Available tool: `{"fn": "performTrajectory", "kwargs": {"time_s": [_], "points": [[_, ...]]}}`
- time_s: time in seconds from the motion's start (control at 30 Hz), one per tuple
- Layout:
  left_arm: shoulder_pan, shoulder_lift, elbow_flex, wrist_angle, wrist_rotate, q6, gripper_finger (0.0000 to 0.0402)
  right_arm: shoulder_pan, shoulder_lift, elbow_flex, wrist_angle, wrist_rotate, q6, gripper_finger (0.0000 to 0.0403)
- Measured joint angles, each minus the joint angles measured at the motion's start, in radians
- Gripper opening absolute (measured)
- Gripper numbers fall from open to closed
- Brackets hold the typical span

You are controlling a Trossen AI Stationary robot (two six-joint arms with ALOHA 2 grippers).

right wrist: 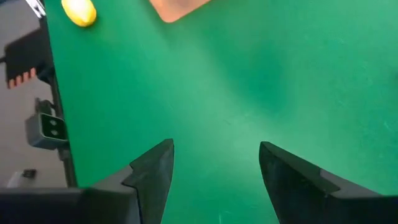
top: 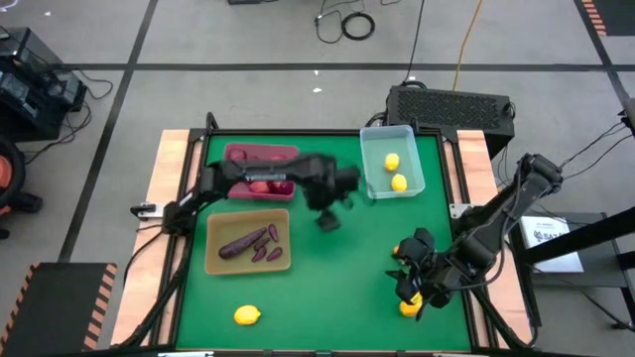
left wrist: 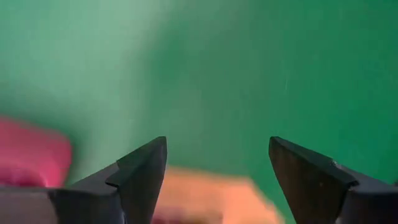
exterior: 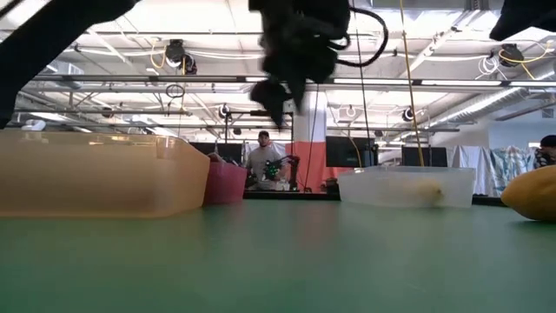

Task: Sort produce into baskets
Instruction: Put the lemon into the transparent bin

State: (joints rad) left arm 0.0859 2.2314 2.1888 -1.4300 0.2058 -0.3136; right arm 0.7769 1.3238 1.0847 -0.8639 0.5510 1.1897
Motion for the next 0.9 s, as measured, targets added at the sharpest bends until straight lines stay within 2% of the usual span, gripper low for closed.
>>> {"fn": "performTrajectory", "kwargs": {"time_s": [0.1,0.3,0.47,0.57,0.77,0.9], "points": [[-0.111,-0.01,0.0,-0.13,-0.057,-0.009,0.0288,0.0,0.02,0.0,0.0,0.0,-0.002,0.0226],[-0.396,-0.064,-0.035,-0.118,-0.077,-0.021,0.0288,-0.005,0.036,0.0,0.0,0.036,-0.001,0.0226],[-0.593,-0.064,-0.039,-0.136,-0.133,-0.156,0.0288,-0.012,0.036,0.0,0.0,0.139,-0.007,0.0226],[-0.705,-0.066,-0.053,-0.118,-0.158,-0.219,0.0288,-0.038,0.036,0.0,0.001,0.177,-0.066,0.0226],[-0.809,-0.064,-0.149,-0.048,-0.056,-0.339,0.0288,-0.122,0.036,0.0,0.054,0.15,-0.257,0.0226],[-0.854,-0.064,-0.191,-0.024,-0.052,-0.36,0.0288,-0.178,0.036,0.0,0.114,0.093,-0.358,0.0226]]}}
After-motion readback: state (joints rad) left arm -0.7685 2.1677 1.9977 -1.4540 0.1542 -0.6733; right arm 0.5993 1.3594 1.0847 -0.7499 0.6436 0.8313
